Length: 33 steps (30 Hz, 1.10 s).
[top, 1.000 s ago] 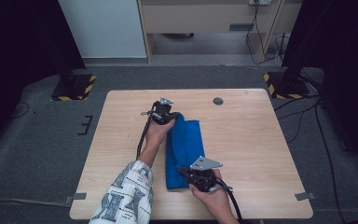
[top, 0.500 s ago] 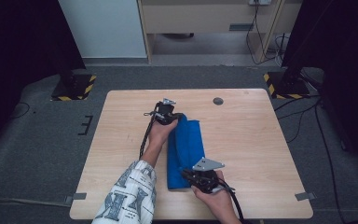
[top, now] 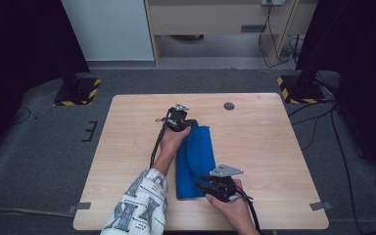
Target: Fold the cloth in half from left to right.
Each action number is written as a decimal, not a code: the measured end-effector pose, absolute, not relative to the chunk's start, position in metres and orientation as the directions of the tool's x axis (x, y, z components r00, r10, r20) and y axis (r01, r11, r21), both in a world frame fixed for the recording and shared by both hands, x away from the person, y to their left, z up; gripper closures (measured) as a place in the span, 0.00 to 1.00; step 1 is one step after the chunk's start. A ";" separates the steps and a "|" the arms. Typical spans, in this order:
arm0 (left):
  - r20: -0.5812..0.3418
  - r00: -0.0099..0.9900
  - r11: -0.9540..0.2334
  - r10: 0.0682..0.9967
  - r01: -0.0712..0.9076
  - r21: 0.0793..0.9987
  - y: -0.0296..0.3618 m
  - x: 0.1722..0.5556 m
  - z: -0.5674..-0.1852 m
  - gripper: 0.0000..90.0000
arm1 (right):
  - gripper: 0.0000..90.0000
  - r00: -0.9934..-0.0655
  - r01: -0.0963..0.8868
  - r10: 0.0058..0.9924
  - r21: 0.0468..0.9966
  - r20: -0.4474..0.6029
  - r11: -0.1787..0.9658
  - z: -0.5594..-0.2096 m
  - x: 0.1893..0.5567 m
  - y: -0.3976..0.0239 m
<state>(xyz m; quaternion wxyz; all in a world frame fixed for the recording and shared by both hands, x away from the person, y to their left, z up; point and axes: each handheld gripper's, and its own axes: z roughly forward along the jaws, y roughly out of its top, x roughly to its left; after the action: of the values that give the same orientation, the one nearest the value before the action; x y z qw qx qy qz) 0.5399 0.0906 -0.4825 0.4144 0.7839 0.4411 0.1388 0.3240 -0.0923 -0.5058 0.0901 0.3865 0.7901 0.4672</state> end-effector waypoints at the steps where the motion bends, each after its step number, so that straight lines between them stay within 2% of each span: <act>1: -0.147 0.571 -0.266 0.808 0.576 0.773 0.090 0.540 -0.482 0.96 | 0.61 -0.684 0.529 0.697 0.805 0.217 0.268 -0.506 0.324 -0.093; 4: -0.148 0.567 -0.261 0.810 0.576 0.774 0.090 0.540 -0.480 0.96 | 0.54 -0.674 0.541 0.707 0.796 0.217 0.272 -0.508 0.325 -0.093; 15: -0.145 0.572 -0.262 0.807 0.568 0.780 0.086 0.540 -0.472 0.96 | 0.43 -0.659 0.548 0.717 0.797 0.225 0.254 -0.500 0.324 -0.099; 23: -0.145 0.578 -0.269 0.803 0.569 0.777 0.084 0.539 -0.471 0.96 | 0.44 -0.659 0.535 0.717 0.812 0.227 0.235 -0.489 0.328 -0.101; 33: -0.151 0.577 -0.264 0.802 0.570 0.778 0.083 0.540 -0.473 0.96 | 0.54 -0.622 0.561 0.752 0.795 0.218 0.233 -0.496 0.345 -0.105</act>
<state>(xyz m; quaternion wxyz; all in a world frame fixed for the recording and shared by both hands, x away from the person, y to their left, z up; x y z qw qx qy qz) 0.5399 0.0830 -0.4726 0.4197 0.7827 0.4383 0.1385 0.3449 -0.1054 -0.4960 0.1056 0.4219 0.7779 0.4536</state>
